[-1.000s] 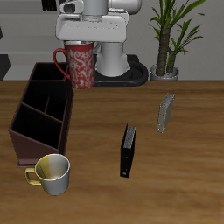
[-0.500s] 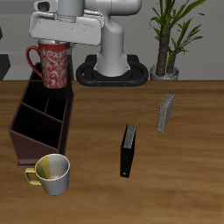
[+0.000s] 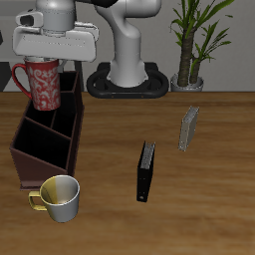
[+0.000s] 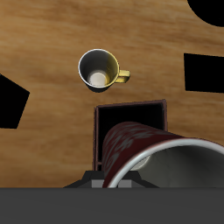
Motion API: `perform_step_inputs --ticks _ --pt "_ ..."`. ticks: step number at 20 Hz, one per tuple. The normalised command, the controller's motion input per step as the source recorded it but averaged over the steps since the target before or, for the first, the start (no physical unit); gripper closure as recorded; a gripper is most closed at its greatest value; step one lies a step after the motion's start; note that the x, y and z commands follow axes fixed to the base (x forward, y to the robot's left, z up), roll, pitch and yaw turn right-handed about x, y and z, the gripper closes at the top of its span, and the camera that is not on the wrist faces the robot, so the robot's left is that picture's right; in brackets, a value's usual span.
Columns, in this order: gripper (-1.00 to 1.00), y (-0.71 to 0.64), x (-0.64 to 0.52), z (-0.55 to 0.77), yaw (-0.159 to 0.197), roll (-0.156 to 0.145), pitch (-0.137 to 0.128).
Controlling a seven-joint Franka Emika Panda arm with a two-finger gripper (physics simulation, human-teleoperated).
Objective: Place the red mug into the right desk caddy's left compartment
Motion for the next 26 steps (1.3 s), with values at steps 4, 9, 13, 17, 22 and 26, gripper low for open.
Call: perform_step_inputs --ticks 4,9,13,17,22,26 --pt "1.0 -0.13 0.05 -0.05 0.01 0.004 0.003" --pt "1.0 -0.3 0.15 0.0 -0.016 -0.023 0.002" --pt "1.0 -0.12 0.12 -0.18 0.012 -0.017 0.006" --pt "1.0 -0.07 0.1 -0.3 -0.012 -0.049 0.021" --pt "1.0 0.1 0.06 -0.23 -0.026 0.006 0.012" --pt "1.0 0.05 0.12 -0.23 -0.002 -0.028 0.001"
